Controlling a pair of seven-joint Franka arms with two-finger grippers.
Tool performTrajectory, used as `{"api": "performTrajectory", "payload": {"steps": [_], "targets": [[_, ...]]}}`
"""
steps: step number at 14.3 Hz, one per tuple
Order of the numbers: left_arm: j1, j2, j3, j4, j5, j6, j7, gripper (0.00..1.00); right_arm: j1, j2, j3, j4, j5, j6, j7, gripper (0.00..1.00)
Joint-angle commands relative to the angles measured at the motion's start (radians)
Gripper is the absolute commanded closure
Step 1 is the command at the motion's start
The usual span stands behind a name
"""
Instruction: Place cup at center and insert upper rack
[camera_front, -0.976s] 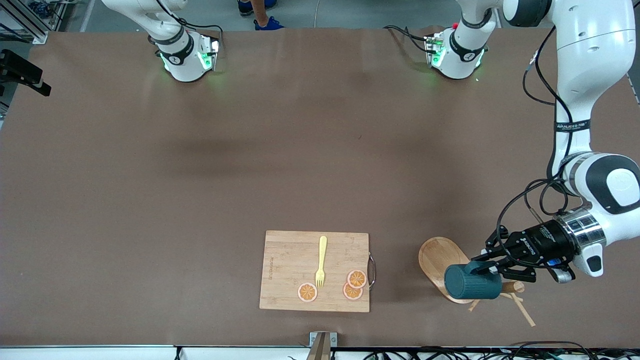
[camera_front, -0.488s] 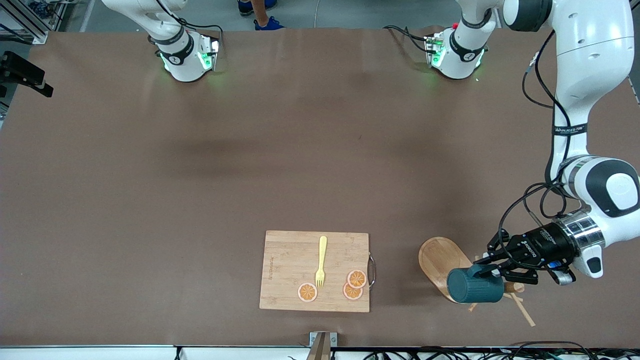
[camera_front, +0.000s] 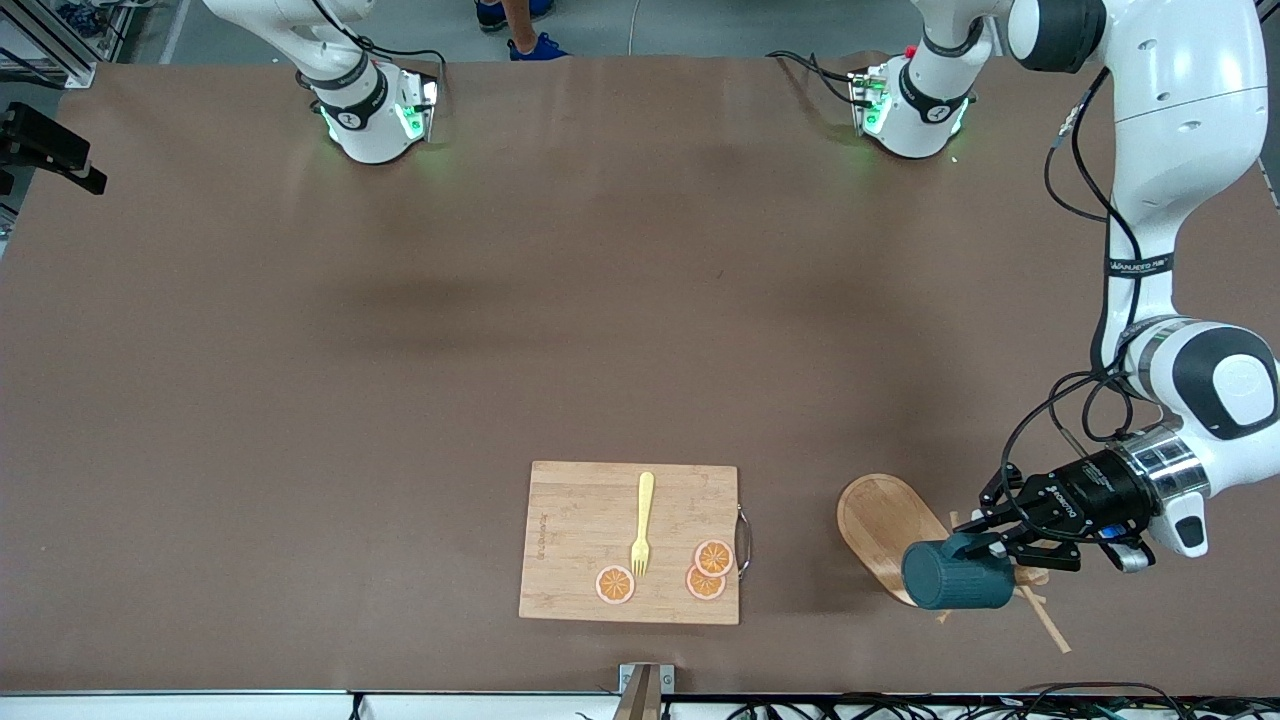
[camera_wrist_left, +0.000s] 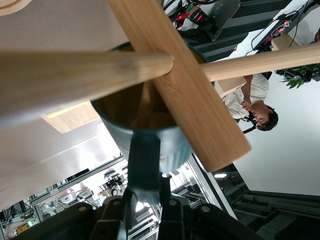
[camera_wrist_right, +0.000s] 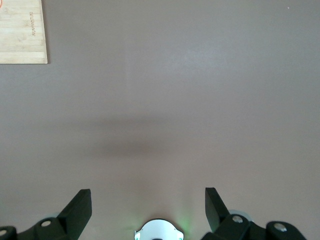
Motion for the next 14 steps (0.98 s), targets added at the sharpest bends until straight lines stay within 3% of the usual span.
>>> {"api": "performTrajectory", "payload": {"steps": [1, 2, 4, 6, 11, 14], "targets": [[0.000, 0.012, 0.000, 0.023, -0.021, -0.016, 0.014, 0.06, -0.014, -0.003, 0.009, -0.004, 0.011, 0.000, -0.014, 0.00], [-0.006, 0.010, 0.002, 0.025, -0.020, -0.014, 0.015, 0.00, -0.014, -0.003, 0.009, -0.004, 0.010, -0.001, -0.014, 0.00], [-0.009, -0.005, 0.006, 0.028, -0.005, -0.014, 0.009, 0.00, -0.014, -0.003, 0.009, -0.010, 0.010, -0.001, -0.017, 0.00], [-0.011, -0.068, 0.005, 0.028, 0.125, -0.016, 0.006, 0.00, -0.014, -0.004, 0.009, -0.015, 0.010, -0.003, -0.017, 0.00], [-0.145, -0.321, -0.003, 0.014, 0.864, -0.043, -0.011, 0.00, -0.015, -0.006, 0.009, -0.024, 0.009, -0.001, -0.017, 0.00], [-0.219, -0.447, -0.021, -0.004, 1.177, -0.162, 0.000, 0.00, -0.015, -0.007, 0.009, -0.024, 0.009, -0.001, -0.016, 0.00]]}}
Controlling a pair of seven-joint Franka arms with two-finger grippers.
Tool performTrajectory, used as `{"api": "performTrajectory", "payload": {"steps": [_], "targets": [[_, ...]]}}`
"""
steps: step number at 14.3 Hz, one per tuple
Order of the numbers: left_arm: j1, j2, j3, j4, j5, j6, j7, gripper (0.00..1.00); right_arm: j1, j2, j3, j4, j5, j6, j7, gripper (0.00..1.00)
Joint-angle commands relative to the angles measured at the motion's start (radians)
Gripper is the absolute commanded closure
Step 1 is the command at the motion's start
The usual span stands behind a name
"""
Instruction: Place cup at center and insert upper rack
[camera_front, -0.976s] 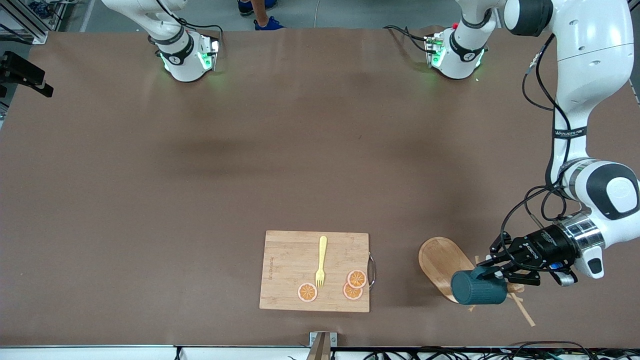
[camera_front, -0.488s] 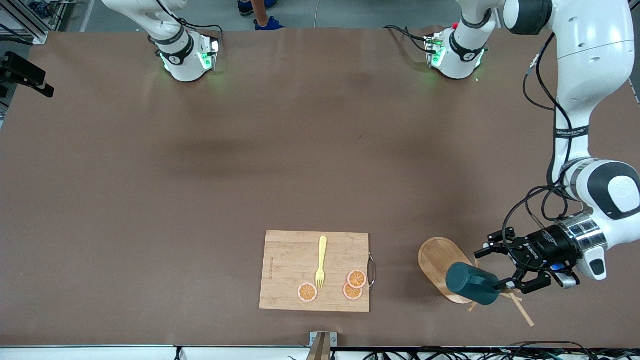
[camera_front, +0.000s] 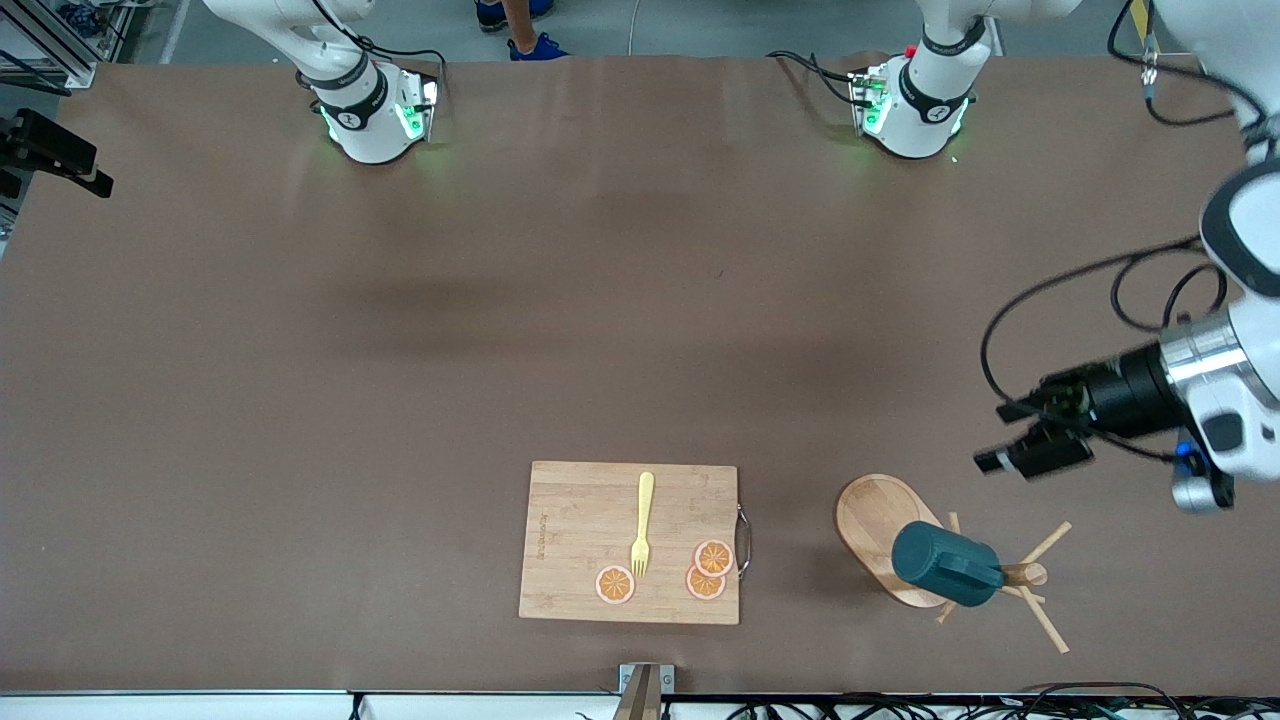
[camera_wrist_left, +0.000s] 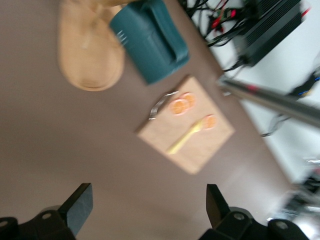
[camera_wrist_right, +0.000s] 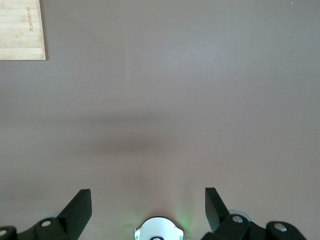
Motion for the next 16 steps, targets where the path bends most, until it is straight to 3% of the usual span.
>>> {"api": "performTrajectory", "payload": {"steps": [1, 5, 7, 9, 10, 14, 16], "targets": [[-0.034, -0.126, -0.012, -0.058, 0.225, -0.088, 0.040, 0.00, -0.017, -0.011, 0.009, -0.012, 0.010, 0.000, -0.014, 0.00], [0.025, -0.244, -0.040, -0.073, 0.312, -0.220, 0.172, 0.00, -0.017, -0.011, 0.009, -0.014, 0.010, -0.001, -0.014, 0.00], [0.187, -0.287, -0.190, -0.086, 0.329, -0.298, 0.199, 0.00, -0.017, -0.011, 0.007, -0.014, 0.010, -0.003, -0.015, 0.00], [0.261, -0.368, -0.335, -0.166, 0.552, -0.313, 0.250, 0.00, -0.017, -0.011, 0.007, -0.014, 0.009, -0.001, -0.017, 0.00], [0.280, -0.405, -0.363, -0.212, 0.583, -0.310, 0.274, 0.00, -0.017, -0.011, 0.007, -0.014, 0.007, -0.001, -0.018, 0.00], [0.344, -0.531, -0.360, -0.386, 0.582, -0.225, 0.532, 0.00, -0.019, -0.011, 0.007, -0.014, 0.004, -0.001, -0.024, 0.00], [0.354, -0.562, -0.358, -0.432, 0.574, -0.211, 0.546, 0.00, -0.019, -0.011, 0.007, -0.012, 0.000, 0.002, -0.058, 0.00]]}}
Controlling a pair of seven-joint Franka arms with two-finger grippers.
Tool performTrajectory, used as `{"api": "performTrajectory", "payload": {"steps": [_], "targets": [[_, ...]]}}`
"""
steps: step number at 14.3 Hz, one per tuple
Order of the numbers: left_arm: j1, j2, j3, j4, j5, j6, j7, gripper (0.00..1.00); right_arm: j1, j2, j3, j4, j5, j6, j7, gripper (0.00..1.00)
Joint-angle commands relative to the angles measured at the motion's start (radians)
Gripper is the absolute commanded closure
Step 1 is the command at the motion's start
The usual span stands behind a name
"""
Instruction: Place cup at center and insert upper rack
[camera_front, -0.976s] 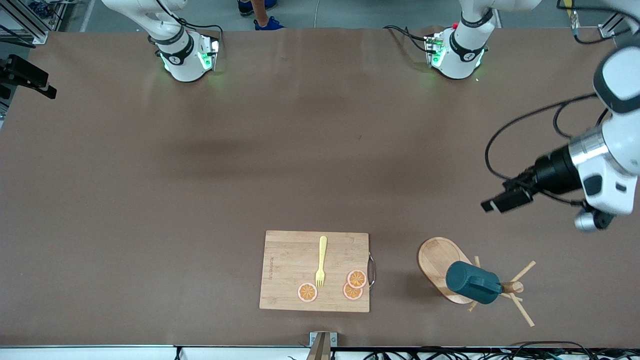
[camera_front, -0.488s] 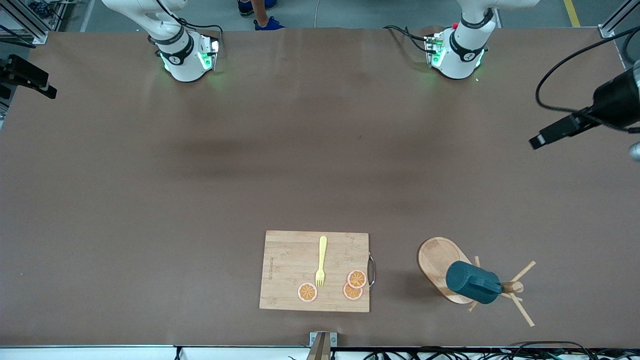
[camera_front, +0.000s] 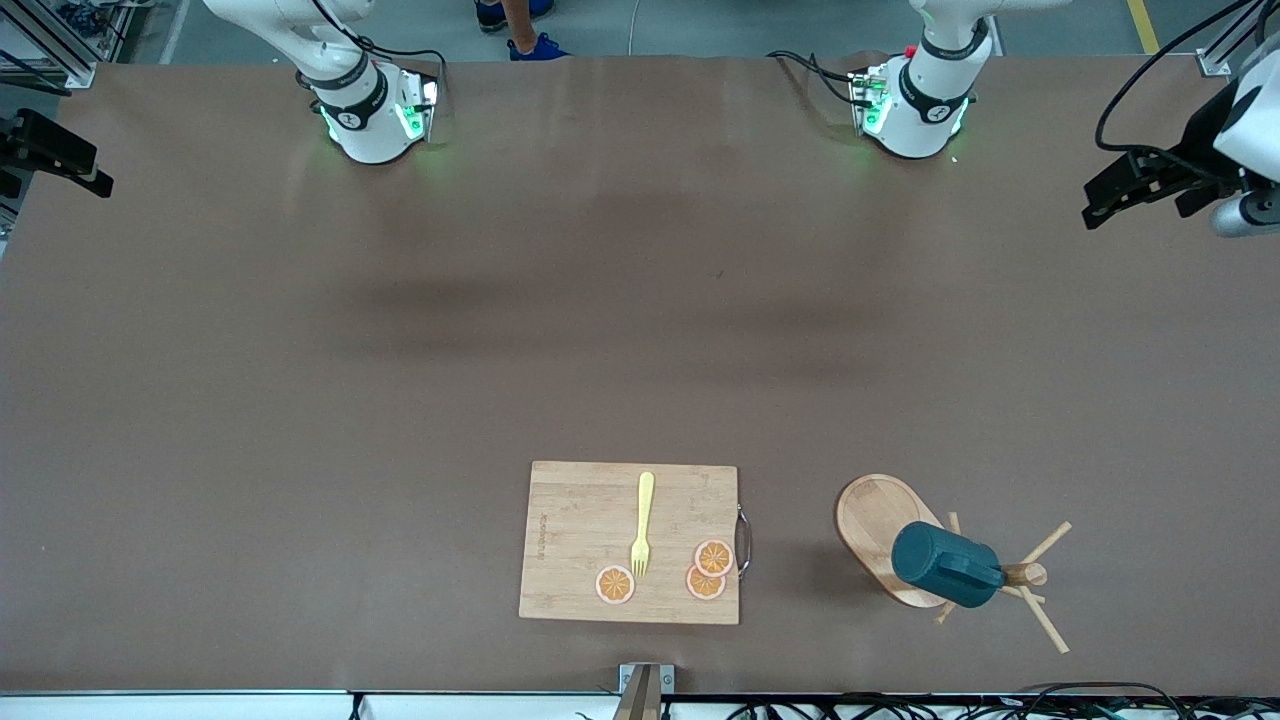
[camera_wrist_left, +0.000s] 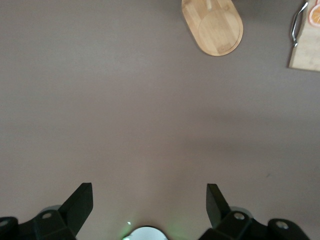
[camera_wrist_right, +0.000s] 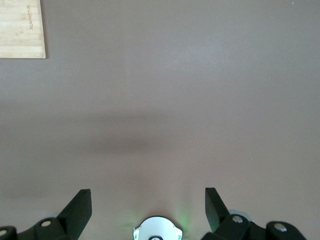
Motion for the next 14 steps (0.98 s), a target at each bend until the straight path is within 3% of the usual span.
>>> {"api": "performTrajectory", "payload": {"steps": [1, 4, 14], "targets": [[0.018, -0.076, -0.005, -0.098, -0.011, 0.042, 0.033, 0.00, -0.020, -0.011, 0.009, -0.013, 0.000, 0.003, -0.049, 0.00], [0.040, -0.083, -0.027, -0.097, -0.086, 0.043, -0.019, 0.00, -0.020, -0.011, 0.009, -0.013, 0.000, 0.003, -0.049, 0.00], [0.028, -0.066, -0.047, -0.065, -0.014, 0.039, -0.005, 0.00, -0.020, -0.011, 0.007, -0.013, 0.014, 0.011, -0.047, 0.00]]}}
